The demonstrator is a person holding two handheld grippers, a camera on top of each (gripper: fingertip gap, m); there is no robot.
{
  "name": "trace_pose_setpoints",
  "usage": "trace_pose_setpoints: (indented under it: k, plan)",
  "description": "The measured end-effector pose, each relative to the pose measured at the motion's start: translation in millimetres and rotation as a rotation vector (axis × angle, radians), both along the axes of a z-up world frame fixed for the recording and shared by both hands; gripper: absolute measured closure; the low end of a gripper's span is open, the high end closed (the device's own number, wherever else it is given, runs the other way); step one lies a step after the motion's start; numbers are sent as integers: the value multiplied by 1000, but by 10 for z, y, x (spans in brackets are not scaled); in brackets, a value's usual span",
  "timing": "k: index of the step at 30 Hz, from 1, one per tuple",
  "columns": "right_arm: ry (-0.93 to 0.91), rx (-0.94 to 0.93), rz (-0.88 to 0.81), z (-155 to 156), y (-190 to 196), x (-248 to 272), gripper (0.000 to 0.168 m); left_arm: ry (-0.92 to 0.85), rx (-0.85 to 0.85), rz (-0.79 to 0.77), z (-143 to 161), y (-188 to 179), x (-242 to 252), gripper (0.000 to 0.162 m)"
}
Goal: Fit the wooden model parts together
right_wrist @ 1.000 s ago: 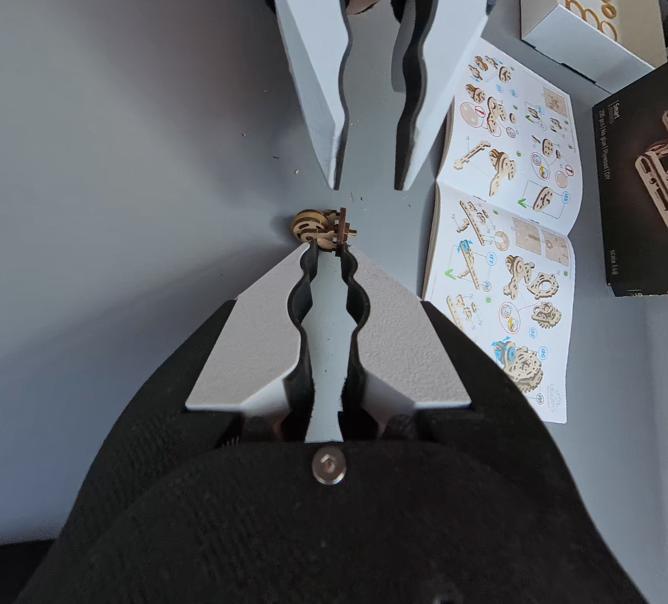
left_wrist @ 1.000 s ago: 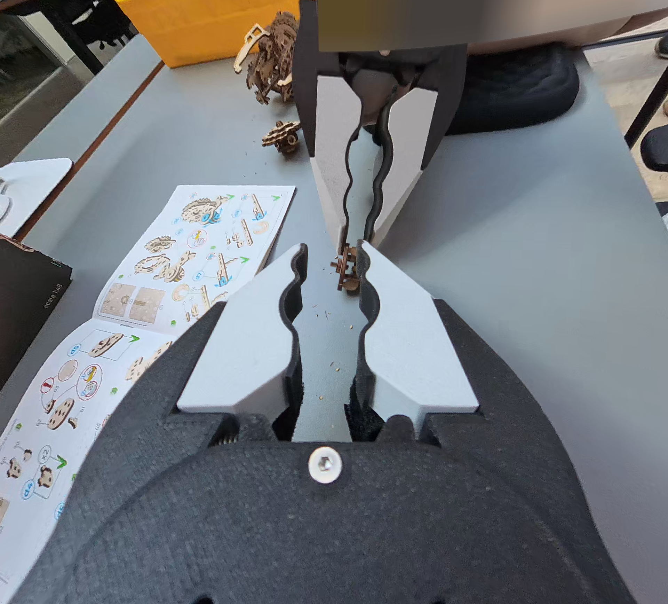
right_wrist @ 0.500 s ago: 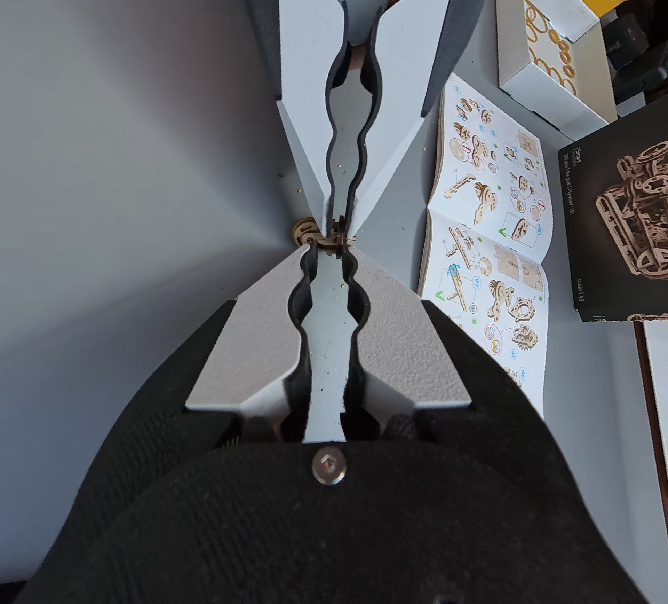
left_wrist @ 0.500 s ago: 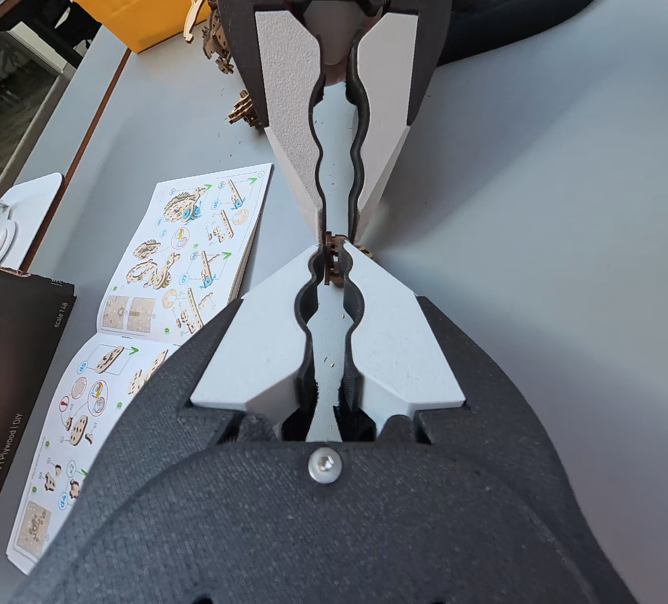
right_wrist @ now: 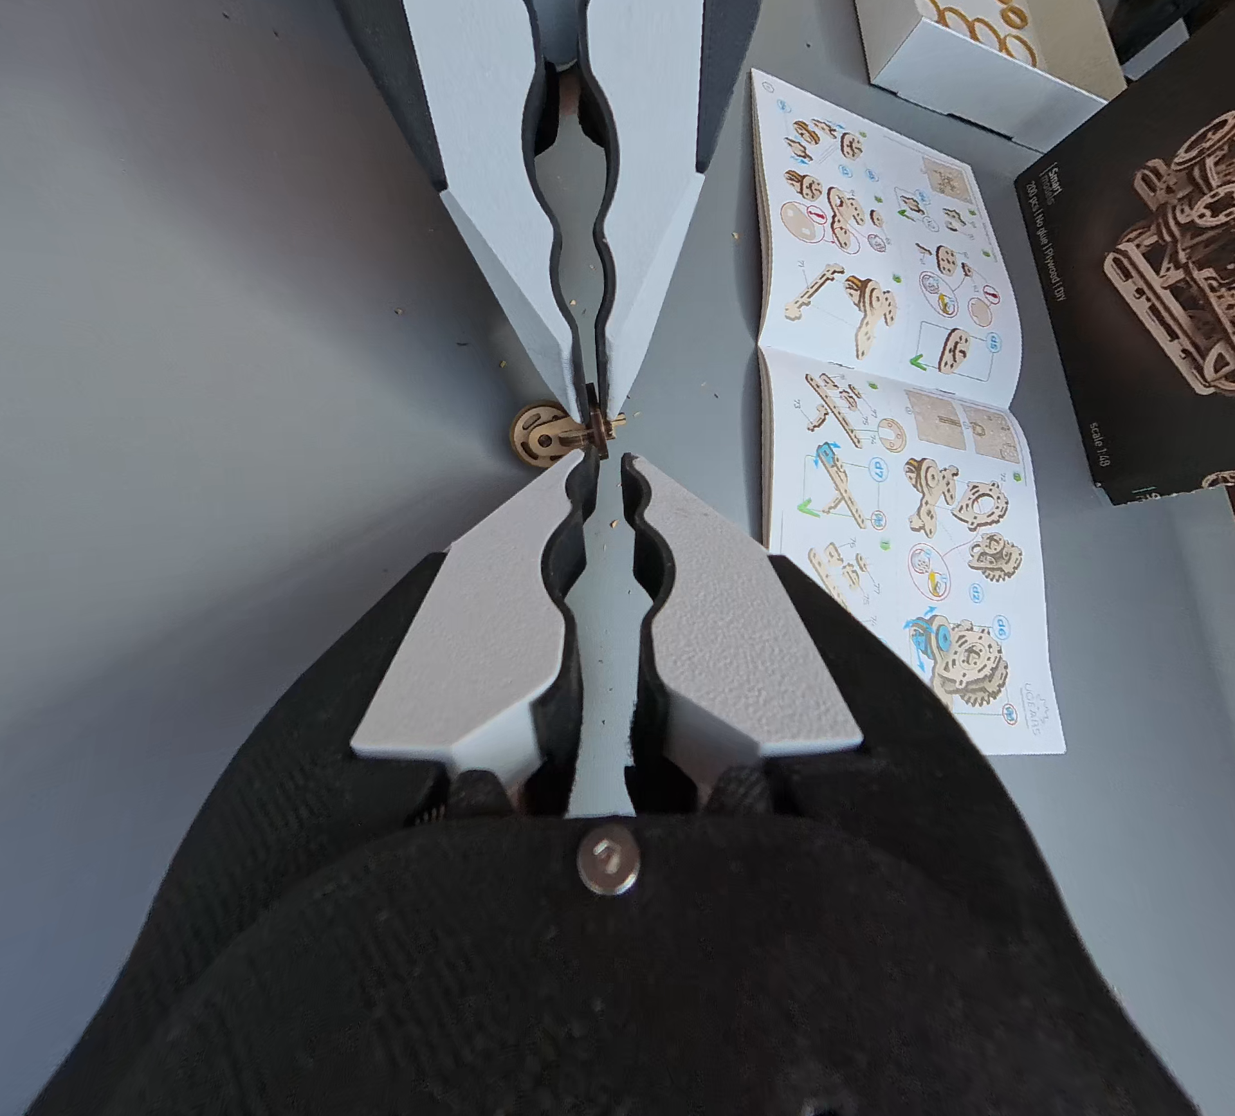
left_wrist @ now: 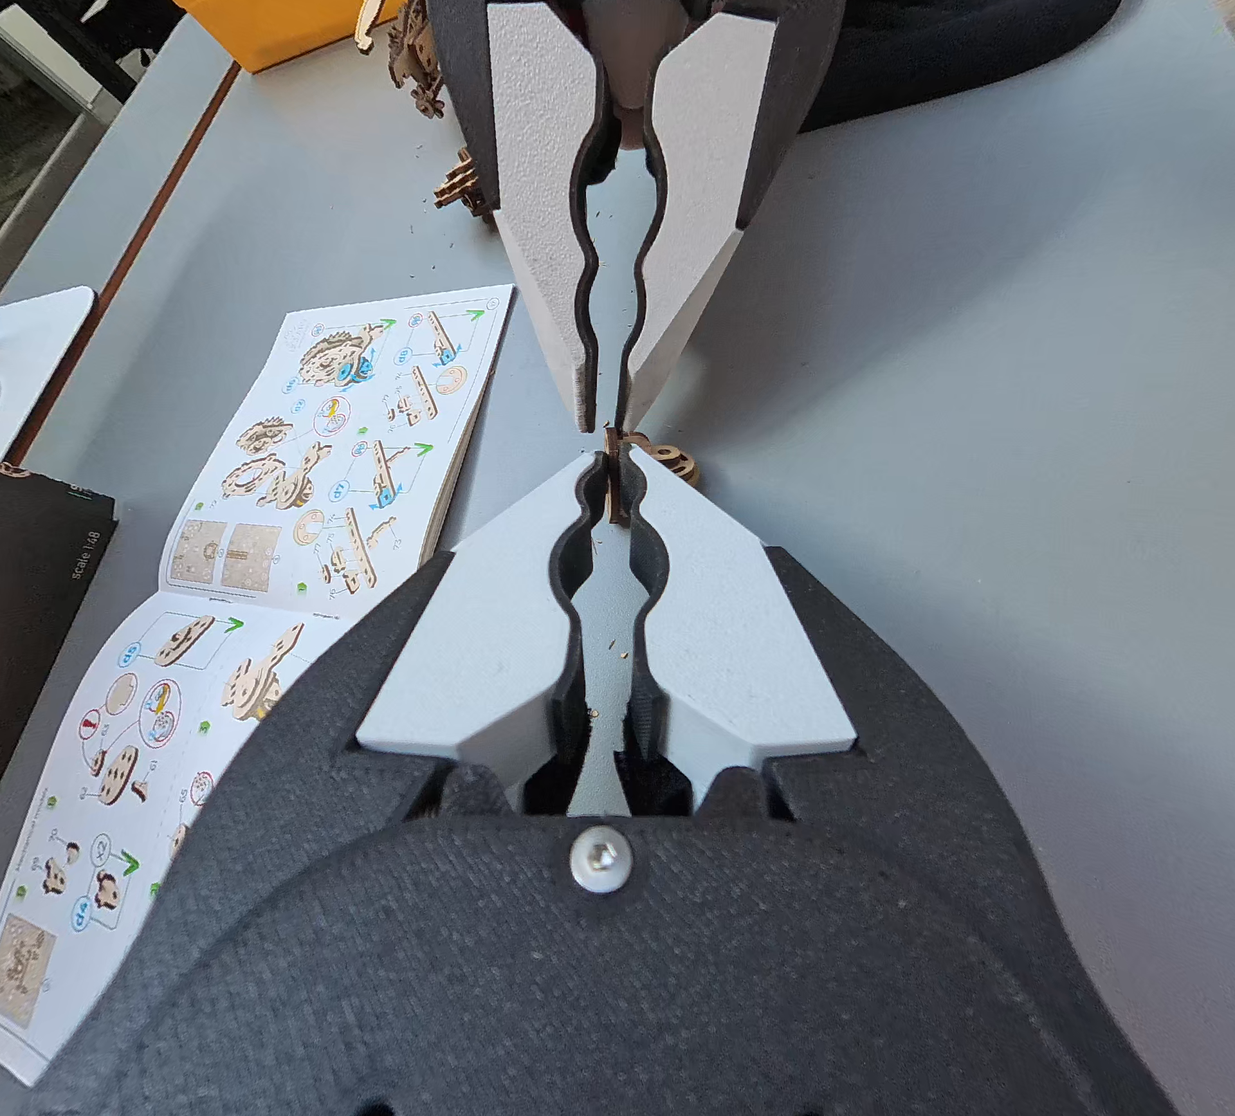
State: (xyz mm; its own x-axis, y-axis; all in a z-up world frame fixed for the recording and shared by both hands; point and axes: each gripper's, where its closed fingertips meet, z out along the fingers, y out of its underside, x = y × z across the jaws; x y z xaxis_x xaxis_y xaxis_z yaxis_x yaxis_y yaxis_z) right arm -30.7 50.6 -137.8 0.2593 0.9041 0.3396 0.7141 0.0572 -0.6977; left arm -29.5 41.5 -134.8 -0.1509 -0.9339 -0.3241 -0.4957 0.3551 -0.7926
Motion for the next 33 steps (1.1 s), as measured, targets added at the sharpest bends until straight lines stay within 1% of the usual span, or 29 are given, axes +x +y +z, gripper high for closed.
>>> trace_pose_setpoints:
  k: [4,11,13,15,17,20,23,28,33]
  plan:
    - [-12,-12,-25,-26,11,20,162,1,6,7,-1,5,3,161]
    - [-12,-11,-22,-22,6,19,162,0,6,6,-1,3,1,161]
    - [-8,-15,-9,-15,13,46,156,-2,0,2,-1,1,-4,161]
    - [50,-36,61,22,-47,24,150,-2,-6,2,-1,8,-15,161]
    - [121,-94,97,61,-105,-24,150,0,-7,5,-1,19,-30,161]
    - [145,-88,95,85,-96,-57,150,4,-3,4,-3,24,-43,161]
    - [124,-67,96,49,-88,-68,150,4,-6,1,-4,25,-45,161]
    - [101,-22,97,18,-50,-71,160,2,-14,-4,-3,22,-45,161]
    - [70,-7,120,-44,-50,-104,157,-2,-25,-6,-5,21,-39,161]
